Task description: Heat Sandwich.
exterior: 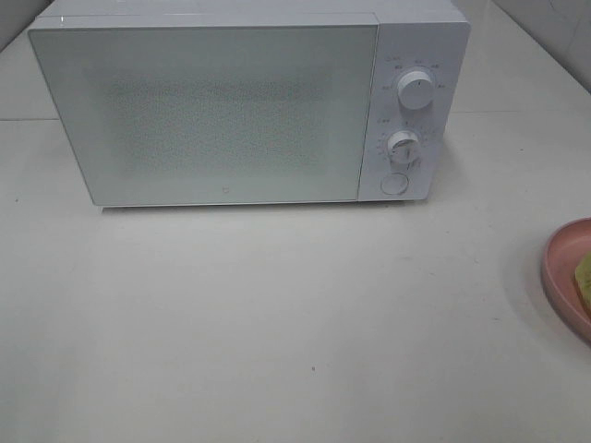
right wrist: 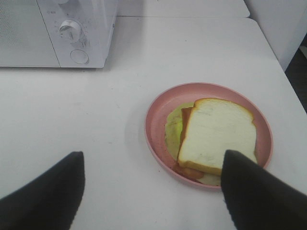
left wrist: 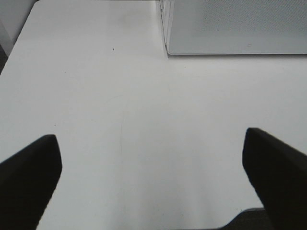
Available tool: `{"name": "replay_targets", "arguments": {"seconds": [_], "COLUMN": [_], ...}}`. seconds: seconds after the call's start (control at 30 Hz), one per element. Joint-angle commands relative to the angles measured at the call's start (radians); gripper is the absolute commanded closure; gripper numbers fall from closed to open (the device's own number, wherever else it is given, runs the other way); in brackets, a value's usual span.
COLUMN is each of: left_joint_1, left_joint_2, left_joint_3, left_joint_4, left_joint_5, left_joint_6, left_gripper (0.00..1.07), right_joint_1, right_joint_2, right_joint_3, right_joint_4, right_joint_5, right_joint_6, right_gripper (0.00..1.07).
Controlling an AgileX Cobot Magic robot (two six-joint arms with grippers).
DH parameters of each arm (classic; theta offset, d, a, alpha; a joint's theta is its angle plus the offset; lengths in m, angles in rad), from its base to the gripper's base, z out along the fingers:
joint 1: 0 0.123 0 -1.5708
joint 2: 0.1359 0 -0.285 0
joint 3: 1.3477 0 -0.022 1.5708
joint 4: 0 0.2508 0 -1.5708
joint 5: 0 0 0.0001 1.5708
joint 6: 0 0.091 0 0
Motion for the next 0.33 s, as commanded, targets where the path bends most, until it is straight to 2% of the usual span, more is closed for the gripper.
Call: {"name": "replay_targets", "arguments": {"seconds": [0.03, 0.33], "left_joint_1": [0.001, 0.001], "left_joint_2": [-0.023, -0.023], "left_joint_3": [0.001, 0.001], "left_joint_4": [-0.002, -0.002], "left_joint_5": [-0.012, -0.012], "left_joint_6": [-0.002, -0.002], "left_gripper": [0.09, 0.09], "right_joint_1": [-0.006, -0.006], "right_joint_2": [-0.028, -0.028], "right_joint_3": [0.001, 0.001], "right_joint_4": [0.002, 0.002], "right_joint_5": [-0.007, -0.007], "right_joint_6": [-0.010, -0.009], "right_gripper": [0.32, 0.32]}}
